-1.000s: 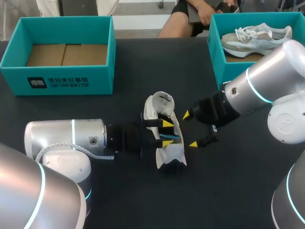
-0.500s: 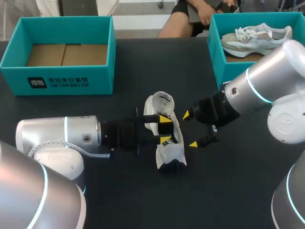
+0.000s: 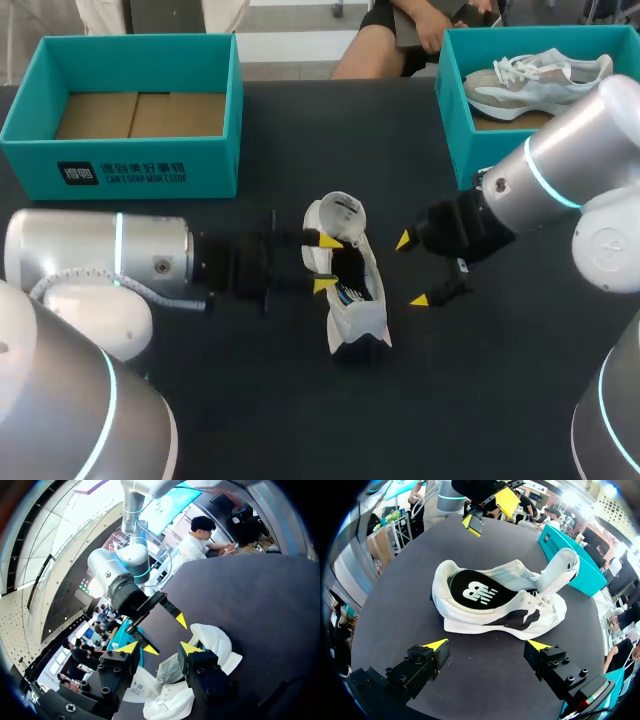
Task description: Take the shoe out of the shoebox, open the shoe tongue, remove and reinsert the insole, then place the shoe into the shoebox
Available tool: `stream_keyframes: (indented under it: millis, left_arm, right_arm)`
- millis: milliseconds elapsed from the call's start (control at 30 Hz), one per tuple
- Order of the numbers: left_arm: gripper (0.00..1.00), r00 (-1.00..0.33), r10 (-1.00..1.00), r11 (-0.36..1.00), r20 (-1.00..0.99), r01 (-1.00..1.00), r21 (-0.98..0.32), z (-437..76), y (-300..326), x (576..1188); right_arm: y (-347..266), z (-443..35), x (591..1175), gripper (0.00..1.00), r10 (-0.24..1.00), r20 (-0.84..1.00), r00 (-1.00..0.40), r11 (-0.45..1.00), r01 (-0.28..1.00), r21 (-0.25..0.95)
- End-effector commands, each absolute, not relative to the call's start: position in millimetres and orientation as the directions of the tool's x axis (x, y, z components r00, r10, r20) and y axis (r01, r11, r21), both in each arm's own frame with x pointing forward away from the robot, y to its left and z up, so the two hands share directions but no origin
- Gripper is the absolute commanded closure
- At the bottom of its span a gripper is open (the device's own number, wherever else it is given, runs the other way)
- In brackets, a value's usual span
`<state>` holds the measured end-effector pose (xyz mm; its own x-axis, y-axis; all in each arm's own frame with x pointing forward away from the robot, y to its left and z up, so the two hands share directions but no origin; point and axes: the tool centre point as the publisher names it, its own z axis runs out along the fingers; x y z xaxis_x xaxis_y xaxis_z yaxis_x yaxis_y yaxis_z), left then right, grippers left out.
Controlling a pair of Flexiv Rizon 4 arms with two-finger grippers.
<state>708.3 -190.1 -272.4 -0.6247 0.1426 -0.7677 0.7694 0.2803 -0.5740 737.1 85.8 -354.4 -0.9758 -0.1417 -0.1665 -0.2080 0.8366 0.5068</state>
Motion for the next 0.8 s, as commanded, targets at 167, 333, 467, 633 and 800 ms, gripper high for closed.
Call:
stream_keyframes:
  millis: [167, 333, 467, 633, 800]
  left_arm:
    - [0.00, -0.555, 0.543, 0.263, -0.630, 0.825, -0.500, -253, -186, 737]
    - [0.00, -0.446, 0.698, 0.215, -0.560, 0.877, -0.430, -244, -179, 752]
    - [0.00, -0.446, 0.698, 0.215, -0.560, 0.877, -0.430, -244, -179, 752]
    - [0.00, -0.446, 0.698, 0.215, -0.560, 0.877, -0.430, -244, -179, 752]
    - [0.00, -0.446, 0.698, 0.215, -0.560, 0.877, -0.430, -244, -179, 752]
  right_arm:
    - [43, -317, 740, 0.00, -0.151, -0.132, -0.980, 0.835, -0.198, 0.514]
    - [30, -302, 743, 0.00, -0.126, -0.125, -0.984, 0.836, -0.174, 0.521]
    - [23, -289, 747, 0.00, -0.104, -0.128, -0.986, 0.830, -0.157, 0.536]
    - [14, -261, 755, 0.00, -0.086, -0.162, -0.983, 0.826, -0.161, 0.541]
    - [1, -233, 763, 0.00, -0.102, -0.158, -0.982, 0.830, -0.172, 0.531]
